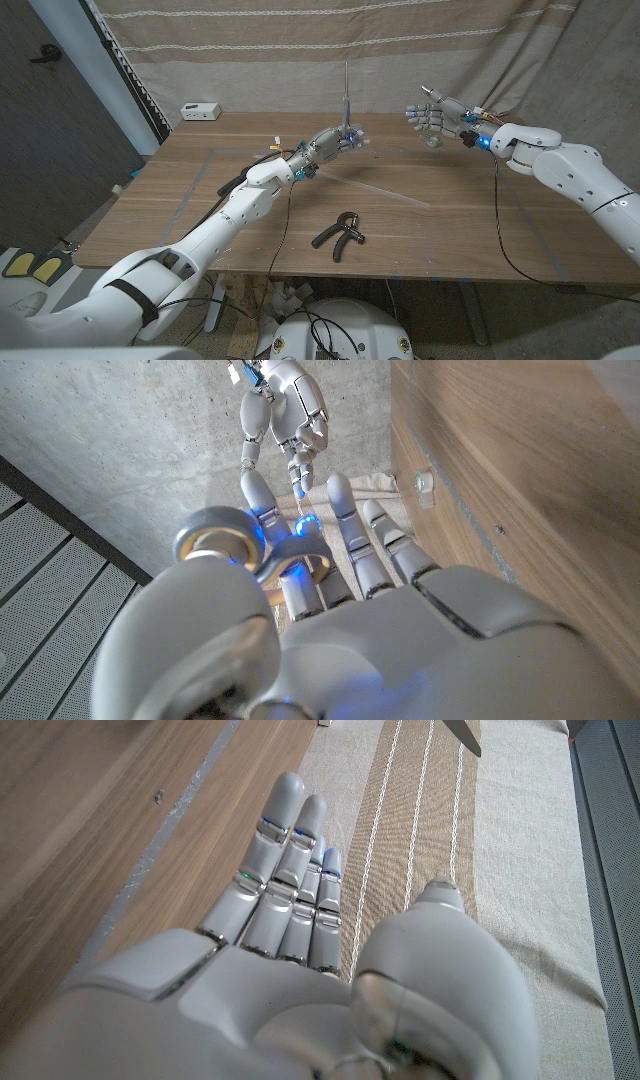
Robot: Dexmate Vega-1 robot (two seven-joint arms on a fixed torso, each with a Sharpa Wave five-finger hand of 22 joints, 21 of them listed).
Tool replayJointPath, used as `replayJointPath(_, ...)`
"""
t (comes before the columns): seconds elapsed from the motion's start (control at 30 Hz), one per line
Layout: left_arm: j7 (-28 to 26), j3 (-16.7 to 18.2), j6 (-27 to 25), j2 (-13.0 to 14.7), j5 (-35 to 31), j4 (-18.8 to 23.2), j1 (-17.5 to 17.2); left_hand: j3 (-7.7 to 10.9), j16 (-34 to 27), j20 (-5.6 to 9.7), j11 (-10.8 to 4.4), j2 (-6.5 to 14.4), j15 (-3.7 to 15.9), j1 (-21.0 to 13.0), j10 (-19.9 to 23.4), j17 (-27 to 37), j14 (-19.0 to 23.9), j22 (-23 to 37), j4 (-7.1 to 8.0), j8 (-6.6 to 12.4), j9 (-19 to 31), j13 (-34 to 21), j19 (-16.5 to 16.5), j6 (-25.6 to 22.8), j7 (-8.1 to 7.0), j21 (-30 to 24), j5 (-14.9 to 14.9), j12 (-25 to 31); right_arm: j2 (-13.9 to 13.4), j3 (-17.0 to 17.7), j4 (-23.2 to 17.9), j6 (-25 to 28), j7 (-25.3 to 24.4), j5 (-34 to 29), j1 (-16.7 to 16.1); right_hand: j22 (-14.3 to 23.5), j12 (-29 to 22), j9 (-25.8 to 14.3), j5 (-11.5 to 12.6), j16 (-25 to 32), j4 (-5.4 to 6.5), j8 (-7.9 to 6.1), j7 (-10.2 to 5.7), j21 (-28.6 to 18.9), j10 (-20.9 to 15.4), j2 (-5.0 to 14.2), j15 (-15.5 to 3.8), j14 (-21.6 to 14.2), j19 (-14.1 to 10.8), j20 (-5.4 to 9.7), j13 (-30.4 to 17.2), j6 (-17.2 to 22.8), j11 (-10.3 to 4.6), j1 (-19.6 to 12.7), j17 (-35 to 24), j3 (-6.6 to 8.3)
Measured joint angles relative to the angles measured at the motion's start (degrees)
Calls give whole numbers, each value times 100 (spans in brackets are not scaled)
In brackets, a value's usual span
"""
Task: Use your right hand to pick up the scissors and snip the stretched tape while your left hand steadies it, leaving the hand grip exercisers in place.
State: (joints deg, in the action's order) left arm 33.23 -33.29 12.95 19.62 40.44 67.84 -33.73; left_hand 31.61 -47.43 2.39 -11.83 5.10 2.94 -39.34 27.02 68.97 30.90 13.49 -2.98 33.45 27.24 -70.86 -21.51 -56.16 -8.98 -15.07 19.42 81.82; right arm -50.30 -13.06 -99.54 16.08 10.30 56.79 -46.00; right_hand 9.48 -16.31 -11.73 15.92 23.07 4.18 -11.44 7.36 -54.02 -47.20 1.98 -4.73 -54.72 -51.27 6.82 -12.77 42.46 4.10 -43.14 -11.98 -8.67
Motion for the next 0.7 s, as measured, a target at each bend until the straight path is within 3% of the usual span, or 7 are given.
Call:
replayJointPath(0.27, -100, 20, -400, 122, 111, 191, -58, -98, 39, 8, 15, -379, 23, 381, 202, -2, 282, 76, 152, 478, 320, 14, -131, -578, 196, -45, 119, 477, 22, -19, -3, 3, -4, 9, -7, 0, 0, 0, 0, 0, 0, 0, 0, 36, 1, 0, 0, 0, 0, 0, 0, 0, 0, 0, 0, 0)
replayJointPath(0.5, -121, 22, -465, 150, 113, 210, -61, -251, 63, 18, 11, -691, 42, 617, 409, -28, 478, 104, 306, 896, 815, 14, -182, -686, 177, -84, 291, 716, 31, -35, -3, 3, -5, 9, -8, 0, 0, 0, 0, 0, -47, 0, 0, 42, 1, 30, 0, 0, 0, 0, 27, 0, 1, 30, 0, 1)
replayJointPath(0.7, -115, 23, -463, 133, 106, 133, -47, -447, 62, 4, 18, -862, 71, 1005, 798, 6, 714, 157, 692, 1929, 2315, -18, -208, -529, 131, -89, 675, 818, 33, -43, -3, 13, -10, 8, 0, -1, 0, 0, 0, 0, -47, 0, 0, 64, 1, 30, 0, -1, 0, 0, 27, 0, 1, 30, 0, 1)
